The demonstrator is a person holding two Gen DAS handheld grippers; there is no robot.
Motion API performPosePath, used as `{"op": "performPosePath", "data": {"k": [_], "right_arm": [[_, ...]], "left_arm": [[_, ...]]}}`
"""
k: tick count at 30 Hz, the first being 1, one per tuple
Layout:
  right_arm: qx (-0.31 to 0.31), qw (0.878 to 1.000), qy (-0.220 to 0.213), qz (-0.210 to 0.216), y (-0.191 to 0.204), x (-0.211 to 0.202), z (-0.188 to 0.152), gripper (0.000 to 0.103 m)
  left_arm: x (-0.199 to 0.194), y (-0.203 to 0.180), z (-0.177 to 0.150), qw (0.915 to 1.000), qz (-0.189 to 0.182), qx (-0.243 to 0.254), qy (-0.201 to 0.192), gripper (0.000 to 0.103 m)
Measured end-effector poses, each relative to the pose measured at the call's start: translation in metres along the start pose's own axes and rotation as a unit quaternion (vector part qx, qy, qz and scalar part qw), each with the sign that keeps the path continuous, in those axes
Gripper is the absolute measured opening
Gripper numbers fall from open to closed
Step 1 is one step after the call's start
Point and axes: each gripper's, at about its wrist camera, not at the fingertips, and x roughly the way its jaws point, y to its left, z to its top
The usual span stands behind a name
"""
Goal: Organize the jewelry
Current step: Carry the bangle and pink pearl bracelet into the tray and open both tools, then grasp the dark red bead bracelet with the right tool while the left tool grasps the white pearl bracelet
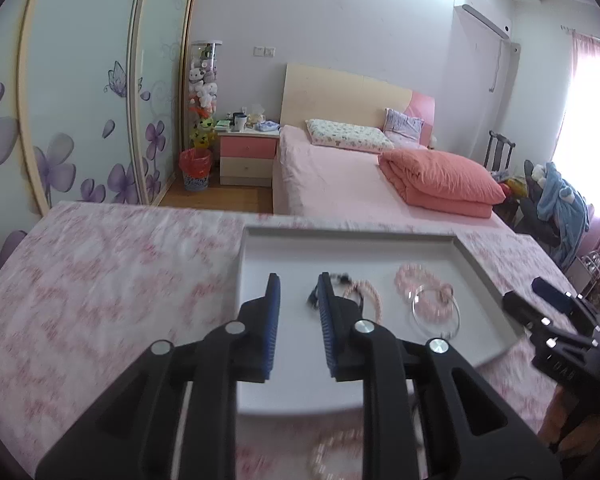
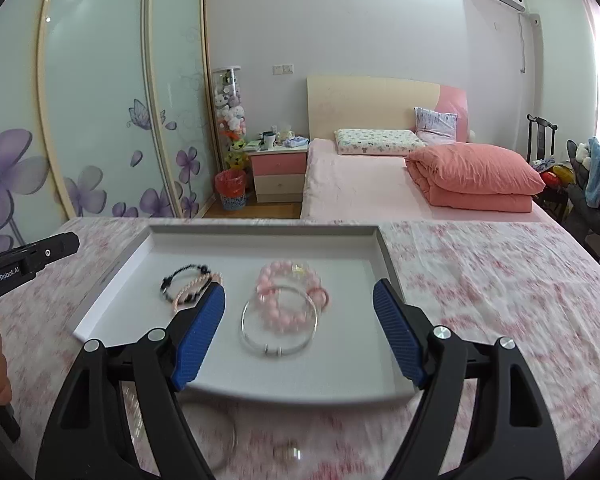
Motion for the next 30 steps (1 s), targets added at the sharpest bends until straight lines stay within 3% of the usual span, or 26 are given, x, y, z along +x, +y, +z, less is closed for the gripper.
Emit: {"op": "performPosePath", "data": {"k": [7,18,24,30], "right_arm": [[-0.021,0.999,0.030,0.011,0.001,-0.033,-0.026,0.076],[-0.038,0.994,0.091,0.056,0.015,-0.066,-0.078,0.075],[-0.061,0.984,0.125,0.111,0.040,-0.082,-0.103,0.069],[-0.088,0.975,0.165,0.124,0.065,-0.075,-0.125,0.051]], "left_arm": [[-0.030,0.003,-0.038,0.9993,-0.013,0.013,0.033,0.027],[-0.025,-0.009,-0.077,0.9954,-0.028,0.032,0.086,0.027],[-0.020,-0.009,-0.081,0.9946,-0.026,0.032,0.095,0.027],[-0.016,-0.010,-0.082,0.9939,-0.026,0.032,0.102,0.027]]}}
